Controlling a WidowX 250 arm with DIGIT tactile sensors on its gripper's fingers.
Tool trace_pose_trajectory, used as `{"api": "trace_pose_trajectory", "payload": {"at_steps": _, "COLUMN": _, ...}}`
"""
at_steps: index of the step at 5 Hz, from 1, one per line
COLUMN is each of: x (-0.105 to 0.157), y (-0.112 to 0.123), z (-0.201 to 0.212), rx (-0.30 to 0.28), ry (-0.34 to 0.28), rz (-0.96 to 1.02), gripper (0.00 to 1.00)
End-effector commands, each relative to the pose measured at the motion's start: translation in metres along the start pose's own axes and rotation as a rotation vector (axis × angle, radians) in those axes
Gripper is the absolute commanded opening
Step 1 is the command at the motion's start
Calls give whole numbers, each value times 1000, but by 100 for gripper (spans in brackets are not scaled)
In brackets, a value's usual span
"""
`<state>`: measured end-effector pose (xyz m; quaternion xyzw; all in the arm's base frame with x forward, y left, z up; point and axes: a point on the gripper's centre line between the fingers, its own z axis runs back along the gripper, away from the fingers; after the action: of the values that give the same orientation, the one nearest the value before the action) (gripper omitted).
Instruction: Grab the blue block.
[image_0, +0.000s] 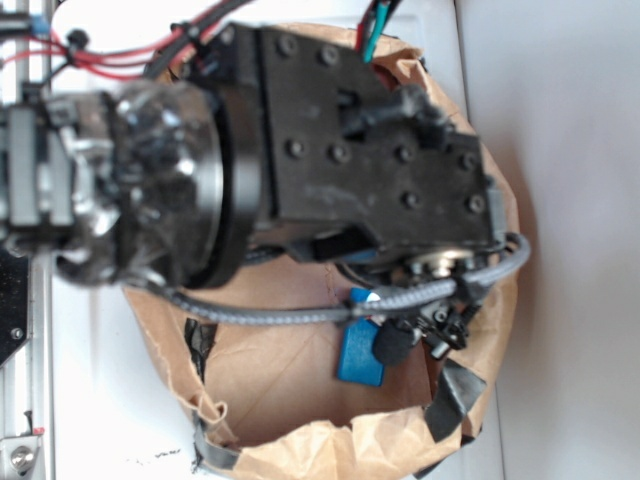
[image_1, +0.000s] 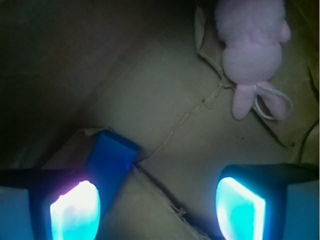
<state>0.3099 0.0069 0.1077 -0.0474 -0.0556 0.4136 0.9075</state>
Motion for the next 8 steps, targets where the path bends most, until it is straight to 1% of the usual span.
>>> {"api": "trace_pose_trajectory", "payload": {"at_steps": 1, "x": 9, "y": -7, "z": 14, "rx": -37, "ry": -35, "rz": 8, "gripper": 100}}
{"api": "trace_pose_trajectory", "payload": {"at_steps": 3, "x": 9, "y": -7, "z": 14, "rx": -37, "ry": -35, "rz": 8, "gripper": 100}}
{"api": "trace_pose_trajectory", "payload": {"at_steps": 4, "x": 1, "y": 0, "z": 14, "rx": -62, "ry": -84, "rz": 5, "gripper": 100}}
{"api": "trace_pose_trajectory", "payload": {"at_steps": 5, "x": -3, "y": -7, "z": 7, "rx": -83, "ry": -87, "rz": 51, "gripper": 100}}
{"api": "trace_pose_trajectory", "payload": {"at_steps": 6, "x": -4, "y": -10, "z": 9, "rx": -121, "ry": -85, "rz": 103, "gripper": 100}}
{"api": "trace_pose_trajectory", "payload": {"at_steps": 8, "x": -9, "y": -14, "z": 5, "rx": -152, "ry": -100, "rz": 206, "gripper": 100}}
